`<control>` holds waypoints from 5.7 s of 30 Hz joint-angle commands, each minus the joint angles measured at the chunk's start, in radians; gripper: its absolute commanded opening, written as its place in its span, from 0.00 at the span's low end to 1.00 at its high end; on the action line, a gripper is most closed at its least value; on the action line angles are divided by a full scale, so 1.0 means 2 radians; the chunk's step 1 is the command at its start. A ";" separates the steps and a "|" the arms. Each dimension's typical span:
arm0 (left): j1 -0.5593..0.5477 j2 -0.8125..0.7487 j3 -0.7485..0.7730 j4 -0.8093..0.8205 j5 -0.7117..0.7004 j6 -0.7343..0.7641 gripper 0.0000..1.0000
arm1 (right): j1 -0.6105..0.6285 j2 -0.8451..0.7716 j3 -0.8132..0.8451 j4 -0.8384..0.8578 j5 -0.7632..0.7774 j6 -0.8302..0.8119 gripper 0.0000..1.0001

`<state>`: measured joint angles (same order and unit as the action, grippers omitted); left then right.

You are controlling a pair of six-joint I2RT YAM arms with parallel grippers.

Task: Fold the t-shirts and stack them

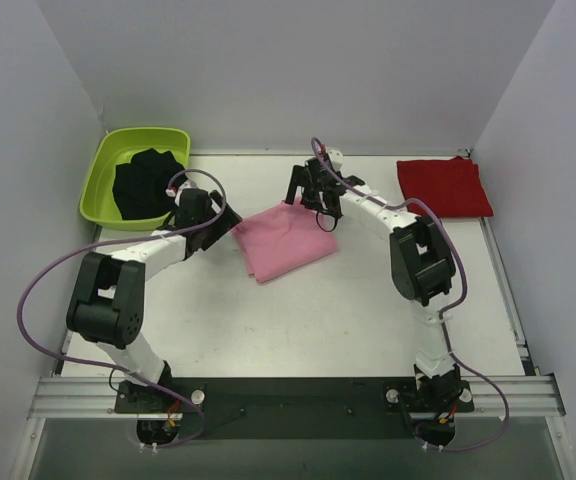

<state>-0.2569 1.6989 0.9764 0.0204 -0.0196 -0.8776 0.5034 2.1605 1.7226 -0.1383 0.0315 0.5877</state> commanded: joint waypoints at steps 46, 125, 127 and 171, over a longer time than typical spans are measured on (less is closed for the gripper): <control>-0.084 -0.253 -0.143 0.051 0.077 0.018 0.97 | 0.122 -0.196 -0.653 0.562 -0.129 0.260 1.00; -0.064 -0.354 -0.147 -0.017 0.126 0.043 0.97 | -0.044 -0.286 -0.166 -0.027 0.167 -0.091 1.00; -0.090 -0.320 -0.142 0.004 0.116 0.048 0.97 | -0.081 -0.277 -0.161 -0.043 0.171 -0.075 1.00; -0.138 -0.150 -0.102 0.034 0.136 0.080 0.97 | -0.308 0.078 0.066 -0.104 -0.081 0.077 1.00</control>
<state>-0.5304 1.4277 0.7506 0.0845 0.2409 -0.7357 -0.1116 2.3005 1.8671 -0.2516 -0.0689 0.6640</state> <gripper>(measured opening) 0.975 0.999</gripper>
